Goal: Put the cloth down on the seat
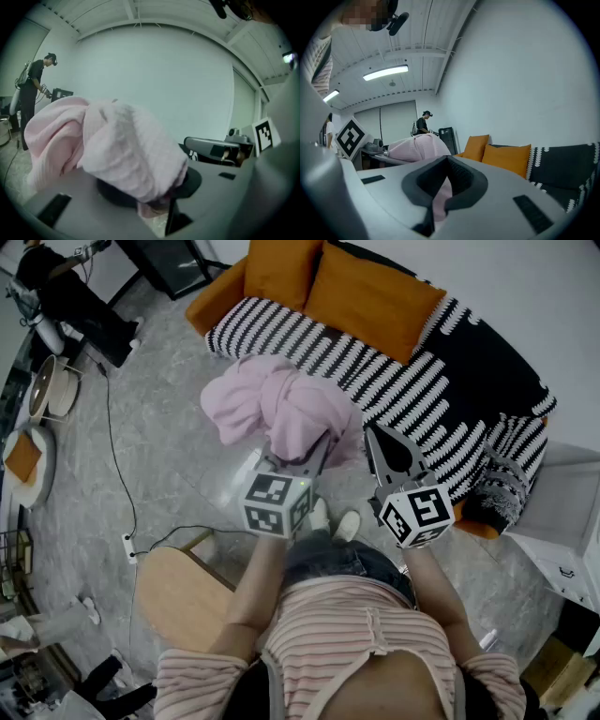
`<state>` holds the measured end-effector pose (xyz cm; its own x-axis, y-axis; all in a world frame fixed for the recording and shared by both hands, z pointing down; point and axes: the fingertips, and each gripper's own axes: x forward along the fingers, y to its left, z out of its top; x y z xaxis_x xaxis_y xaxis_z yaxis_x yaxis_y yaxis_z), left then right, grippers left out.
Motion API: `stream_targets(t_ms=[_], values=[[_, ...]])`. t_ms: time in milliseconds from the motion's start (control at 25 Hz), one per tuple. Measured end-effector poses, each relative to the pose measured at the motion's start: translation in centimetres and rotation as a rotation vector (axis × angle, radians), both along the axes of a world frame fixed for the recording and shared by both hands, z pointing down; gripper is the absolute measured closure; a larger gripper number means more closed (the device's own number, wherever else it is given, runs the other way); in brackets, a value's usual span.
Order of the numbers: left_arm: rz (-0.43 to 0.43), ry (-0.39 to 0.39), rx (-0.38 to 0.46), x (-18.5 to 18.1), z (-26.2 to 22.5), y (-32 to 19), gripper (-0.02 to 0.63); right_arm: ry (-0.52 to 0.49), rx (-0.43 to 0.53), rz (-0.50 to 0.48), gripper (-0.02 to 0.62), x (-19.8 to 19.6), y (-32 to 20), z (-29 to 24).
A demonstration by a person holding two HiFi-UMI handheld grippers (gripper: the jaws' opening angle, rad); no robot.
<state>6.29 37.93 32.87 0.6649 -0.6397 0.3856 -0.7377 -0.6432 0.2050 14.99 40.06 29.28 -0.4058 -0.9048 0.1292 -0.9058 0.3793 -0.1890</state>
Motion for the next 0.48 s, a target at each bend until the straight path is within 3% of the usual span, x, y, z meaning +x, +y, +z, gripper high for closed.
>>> stream_targets(t_ms=[480], values=[[-0.007, 0.016, -0.016, -0.5, 1.1, -0.8, 0.462, 0.005, -0.031, -0.020, 0.588, -0.8, -1.1, 1.5]])
